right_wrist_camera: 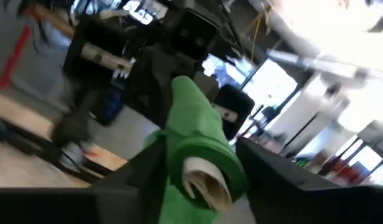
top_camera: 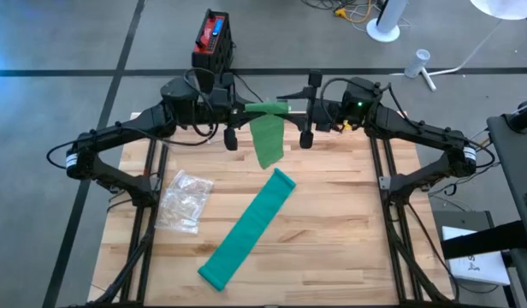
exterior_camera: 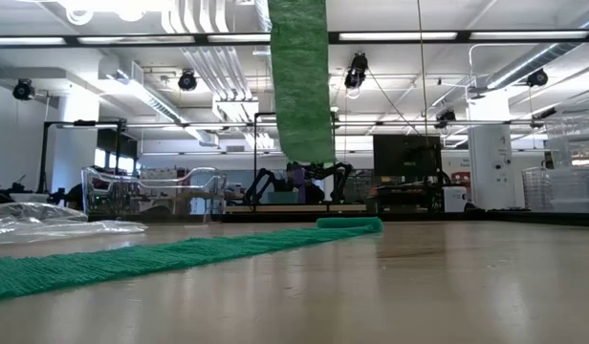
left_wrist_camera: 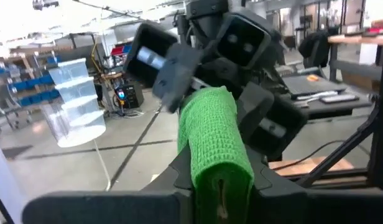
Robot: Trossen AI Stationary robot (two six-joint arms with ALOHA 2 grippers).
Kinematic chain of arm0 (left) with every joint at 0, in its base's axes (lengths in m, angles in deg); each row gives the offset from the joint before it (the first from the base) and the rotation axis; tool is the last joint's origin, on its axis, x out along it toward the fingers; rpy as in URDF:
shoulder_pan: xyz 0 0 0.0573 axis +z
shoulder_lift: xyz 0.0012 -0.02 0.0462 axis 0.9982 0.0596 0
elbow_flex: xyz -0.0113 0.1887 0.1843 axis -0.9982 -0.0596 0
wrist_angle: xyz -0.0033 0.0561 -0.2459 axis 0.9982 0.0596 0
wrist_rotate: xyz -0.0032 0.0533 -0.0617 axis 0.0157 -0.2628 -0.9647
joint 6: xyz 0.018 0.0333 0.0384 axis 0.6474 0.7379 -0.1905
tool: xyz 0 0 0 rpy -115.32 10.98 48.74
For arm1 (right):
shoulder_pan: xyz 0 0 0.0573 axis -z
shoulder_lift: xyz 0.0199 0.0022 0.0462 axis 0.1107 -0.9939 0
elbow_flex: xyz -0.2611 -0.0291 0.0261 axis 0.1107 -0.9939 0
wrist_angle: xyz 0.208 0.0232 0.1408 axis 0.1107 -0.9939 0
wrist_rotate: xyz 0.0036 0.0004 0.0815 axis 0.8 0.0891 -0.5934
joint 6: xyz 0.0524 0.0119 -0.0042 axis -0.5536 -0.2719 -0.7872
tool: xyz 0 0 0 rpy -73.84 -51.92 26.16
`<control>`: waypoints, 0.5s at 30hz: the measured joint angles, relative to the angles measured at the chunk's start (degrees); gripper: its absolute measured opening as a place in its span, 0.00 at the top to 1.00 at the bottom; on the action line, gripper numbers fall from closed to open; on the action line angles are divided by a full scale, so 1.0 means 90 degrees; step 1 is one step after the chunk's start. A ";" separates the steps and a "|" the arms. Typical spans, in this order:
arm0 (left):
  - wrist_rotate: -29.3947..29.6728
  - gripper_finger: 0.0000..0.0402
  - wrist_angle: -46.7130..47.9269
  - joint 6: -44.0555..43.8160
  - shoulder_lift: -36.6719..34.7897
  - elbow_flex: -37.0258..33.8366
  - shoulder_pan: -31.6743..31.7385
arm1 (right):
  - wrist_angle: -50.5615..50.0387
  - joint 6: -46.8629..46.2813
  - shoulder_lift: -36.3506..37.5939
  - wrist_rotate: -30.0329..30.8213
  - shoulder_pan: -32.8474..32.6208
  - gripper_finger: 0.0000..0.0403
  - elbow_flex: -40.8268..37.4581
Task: Roll bandage
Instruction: Roll the green bandage
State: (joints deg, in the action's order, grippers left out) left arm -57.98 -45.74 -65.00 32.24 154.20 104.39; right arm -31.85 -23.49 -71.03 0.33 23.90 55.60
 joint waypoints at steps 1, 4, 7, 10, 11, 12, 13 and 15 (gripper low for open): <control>-0.0004 0.89 0.0003 0.0146 -0.0002 0.0000 -0.0001 | -0.0076 -0.0353 0.0000 -0.0004 0.0010 0.50 0.0044; -0.0006 0.89 0.0018 0.0771 -0.0005 0.0000 -0.0001 | -0.0297 -0.1156 -0.0002 -0.0073 0.0097 0.40 0.0185; -0.0005 0.89 0.0087 0.1190 -0.0005 0.0002 -0.0001 | -0.0408 -0.1744 -0.0032 -0.0446 0.0236 0.33 0.0234; 0.0000 0.89 0.0263 0.1548 -0.0005 0.0002 -0.0001 | -0.0394 -0.2350 -0.0032 -0.1038 0.0396 0.30 0.0241; 0.0005 0.89 0.0286 0.1604 -0.0005 0.0002 -0.0001 | -0.0377 -0.2531 -0.0030 -0.1196 0.0441 0.29 0.0248; 0.0010 0.89 0.0283 0.1643 -0.0005 0.0002 -0.0001 | -0.0370 -0.2705 -0.0028 -0.1322 0.0488 0.29 0.0251; 0.0010 0.89 0.0261 0.1690 -0.0005 0.0001 -0.0001 | -0.0375 -0.2838 -0.0027 -0.1408 0.0528 0.28 0.0251; 0.0040 0.89 0.0217 0.1785 -0.0005 0.0002 -0.0001 | -0.0383 -0.3046 -0.0029 -0.1428 0.0596 0.29 0.0251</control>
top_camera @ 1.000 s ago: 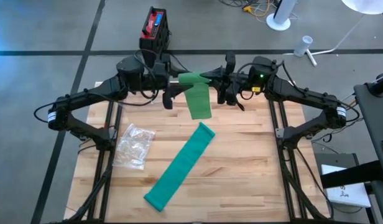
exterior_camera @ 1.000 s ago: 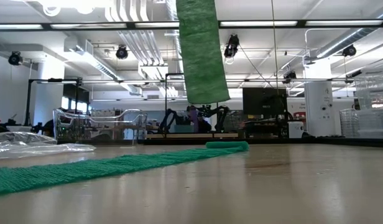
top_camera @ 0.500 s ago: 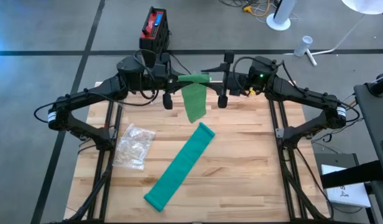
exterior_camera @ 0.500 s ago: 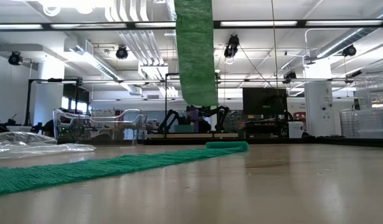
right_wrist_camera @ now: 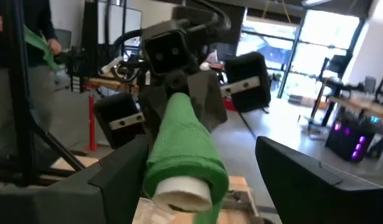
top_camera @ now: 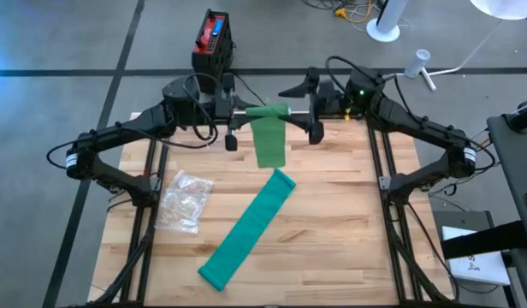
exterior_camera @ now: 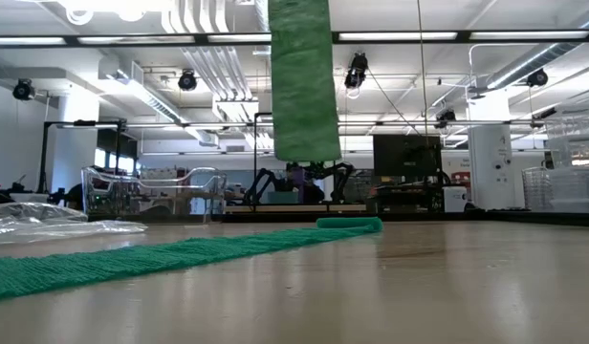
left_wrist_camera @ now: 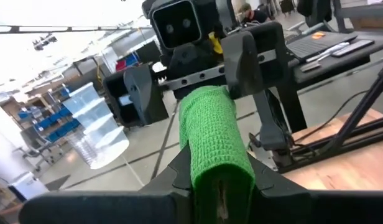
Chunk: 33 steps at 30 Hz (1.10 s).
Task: Roll bandage
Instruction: Roll the green bandage
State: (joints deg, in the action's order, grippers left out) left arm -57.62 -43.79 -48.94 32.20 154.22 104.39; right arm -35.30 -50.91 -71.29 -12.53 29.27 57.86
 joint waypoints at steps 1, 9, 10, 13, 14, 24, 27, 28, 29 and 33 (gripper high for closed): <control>0.0007 0.89 -0.0006 0.0013 0.0000 -0.0002 0.0000 | -0.0009 -0.0008 0.0000 -0.0006 0.0023 0.30 0.0000; 0.0082 0.89 -0.0070 -0.0405 0.0000 -0.0002 0.0000 | -0.0659 0.2324 0.0261 0.0075 0.0042 0.36 0.0000; 0.0119 0.89 -0.0100 -0.0623 -0.0012 0.0002 0.0002 | -0.0735 0.2740 0.0325 0.0161 0.0042 0.36 0.0000; 0.0137 0.89 -0.0072 -0.0927 -0.0037 0.0054 0.0002 | -0.0678 0.3307 0.0403 0.0405 0.0042 0.39 0.0002; 0.0138 0.89 -0.0072 -0.1012 -0.0039 0.0067 0.0002 | -0.0611 0.3297 0.0383 0.0406 0.0042 0.39 0.0002; 0.0152 0.89 -0.0192 -0.1786 -0.0039 0.0068 0.0003 | -0.0148 0.3113 -0.0084 0.0409 0.0025 0.52 0.0000; 0.0153 0.89 -0.0186 -0.2002 -0.0039 0.0068 0.0003 | 0.0097 0.3304 -0.0127 0.0404 0.0025 0.58 0.0000; 0.0154 0.89 -0.0181 -0.2067 -0.0040 0.0068 0.0003 | 0.0120 0.3387 -0.0134 0.0403 0.0025 0.61 0.0000; 0.0154 0.89 -0.0165 -0.2145 -0.0042 0.0068 0.0005 | 0.0133 0.3517 -0.0139 0.0404 0.0025 0.64 0.0000; 0.0082 0.89 -0.0168 -0.2502 -0.0044 0.0068 0.0010 | 0.0111 0.3783 -0.0141 0.0390 0.0025 0.78 0.0000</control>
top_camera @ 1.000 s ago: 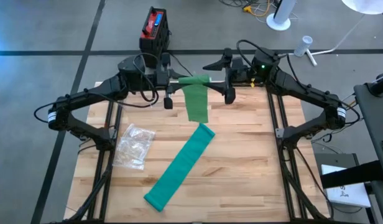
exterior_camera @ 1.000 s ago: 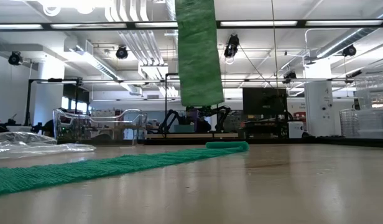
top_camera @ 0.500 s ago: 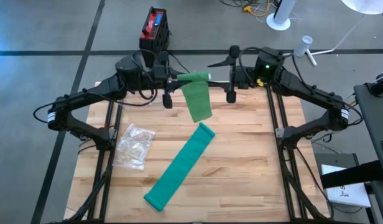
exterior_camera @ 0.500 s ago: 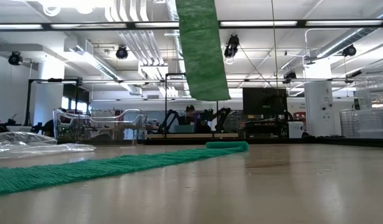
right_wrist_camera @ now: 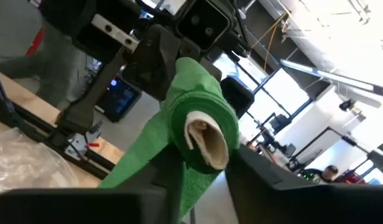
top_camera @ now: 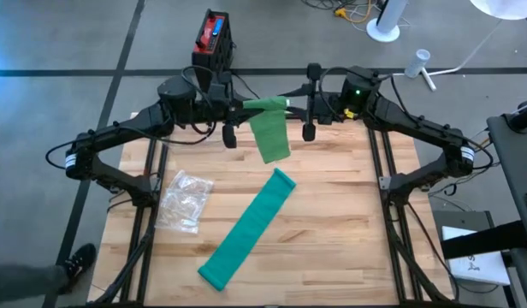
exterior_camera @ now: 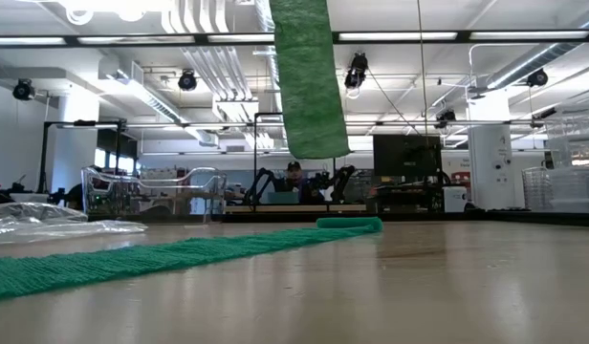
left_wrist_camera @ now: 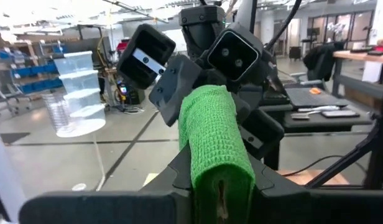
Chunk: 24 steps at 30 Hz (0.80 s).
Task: Roll bandage
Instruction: Roll the green bandage
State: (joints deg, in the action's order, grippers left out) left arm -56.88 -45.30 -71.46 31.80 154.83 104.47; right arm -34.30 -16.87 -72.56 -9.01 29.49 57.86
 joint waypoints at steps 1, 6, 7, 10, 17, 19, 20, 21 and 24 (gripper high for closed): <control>-0.0044 0.89 0.0005 -0.0064 0.0000 0.0000 0.0000 | -0.0020 0.0076 0.0000 -0.0007 -0.0002 0.82 0.0000; -0.0101 0.89 0.0022 -0.0195 0.0000 0.0000 0.0002 | -0.0119 0.0349 0.0002 -0.0022 -0.0014 0.93 0.0000; -0.0125 0.89 0.0034 -0.0211 0.0000 0.0000 0.0002 | -0.0187 0.0413 0.0005 -0.0029 -0.0038 0.93 0.0000; -0.0153 0.89 0.0041 -0.0217 0.0000 0.0000 -0.0002 | -0.0326 0.0487 0.0018 -0.0020 -0.0119 0.88 0.0000; -0.0197 0.89 -0.0097 -0.0203 0.0002 0.0000 -0.0012 | -0.0441 0.0369 -0.0012 -0.0015 -0.0169 0.63 -0.0005; -0.0200 0.89 -0.0094 -0.0202 0.0002 0.0000 -0.0010 | -0.0332 0.0251 -0.0009 0.0004 -0.0170 0.60 -0.0005; -0.0229 0.89 -0.0087 -0.0205 0.0002 0.0000 -0.0008 | -0.0290 0.0248 0.0000 0.0012 -0.0170 0.59 -0.0005; -0.0267 0.89 -0.0084 -0.0211 0.0002 0.0000 -0.0007 | -0.0285 0.0262 0.0002 0.0012 -0.0170 0.59 -0.0005; -0.0285 0.89 -0.0100 -0.0274 0.0026 0.0000 -0.0010 | -0.0176 0.0261 0.0000 0.0019 -0.0168 0.66 -0.0005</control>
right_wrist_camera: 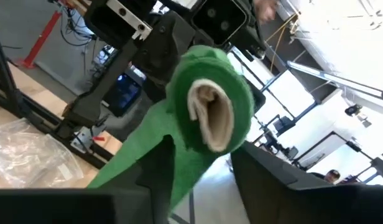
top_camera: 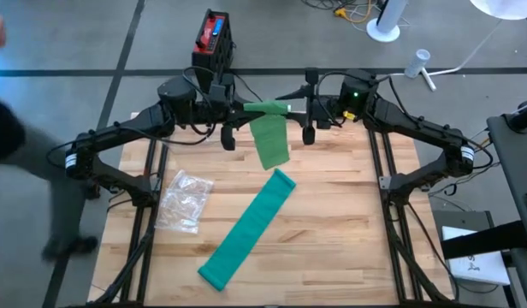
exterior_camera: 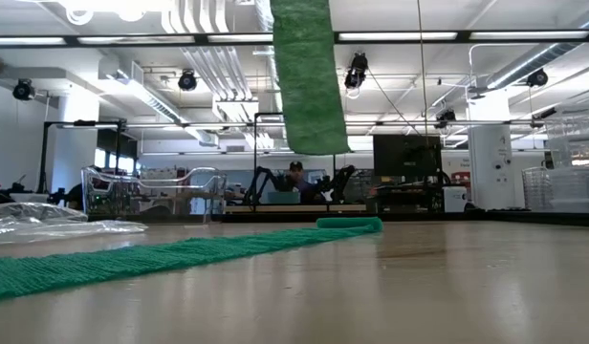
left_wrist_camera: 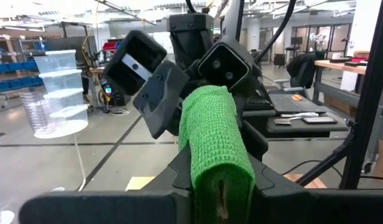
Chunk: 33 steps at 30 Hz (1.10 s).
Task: Roll bandage
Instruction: Roll the green bandage
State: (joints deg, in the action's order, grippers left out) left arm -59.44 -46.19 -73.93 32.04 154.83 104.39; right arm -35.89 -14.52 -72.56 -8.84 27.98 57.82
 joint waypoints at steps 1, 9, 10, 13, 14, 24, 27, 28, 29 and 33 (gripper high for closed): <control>-0.0002 0.89 0.0000 -0.0031 0.0007 0.0000 0.0000 | 0.0011 0.0030 0.0000 -0.0001 0.0000 0.70 0.0000; -0.0403 0.89 -0.0106 -0.0217 0.0018 0.0000 0.0002 | -0.0070 0.0586 0.0003 0.0584 -0.0005 0.98 0.0000; -0.0479 0.89 -0.0111 -0.0229 0.0018 0.0000 0.0002 | -0.0070 0.0715 0.0007 0.0834 -0.0007 0.97 0.0000; -0.0538 0.89 -0.0086 -0.0288 0.0018 0.0000 0.0006 | -0.0047 0.0962 0.0020 0.1354 -0.0001 0.99 0.0000; -0.0556 0.89 -0.0053 -0.0295 0.0018 0.0000 0.0010 | -0.0058 0.0967 0.0024 0.1442 -0.0001 1.00 0.0000; -0.0829 0.89 -0.0001 -0.0257 0.0027 -0.0012 0.0012 | -0.1560 0.0324 0.0024 0.1583 -0.0012 1.00 0.0002; -0.0767 0.89 -0.0177 -0.0025 0.0027 -0.0012 0.0003 | -0.1771 -0.0560 0.0022 0.0829 -0.0014 0.99 0.0002; -0.0692 0.89 -0.0245 0.0102 0.0030 -0.0007 0.0000 | -0.1724 -0.0900 0.0022 0.0730 -0.0032 0.99 0.0002; -0.0625 0.89 -0.0298 0.0242 0.0038 -0.0002 -0.0001 | -0.1640 -0.1181 0.0022 0.0716 -0.0048 0.99 0.0002; -0.0054 0.89 -0.0456 0.1004 0.0113 0.0000 -0.0002 | -0.1384 -0.1711 0.0040 0.0681 -0.0095 0.98 0.0002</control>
State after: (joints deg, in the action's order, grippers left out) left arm -59.93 -50.30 -64.89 33.06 154.83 104.36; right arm -48.35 -29.92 -72.20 -2.71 27.13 57.84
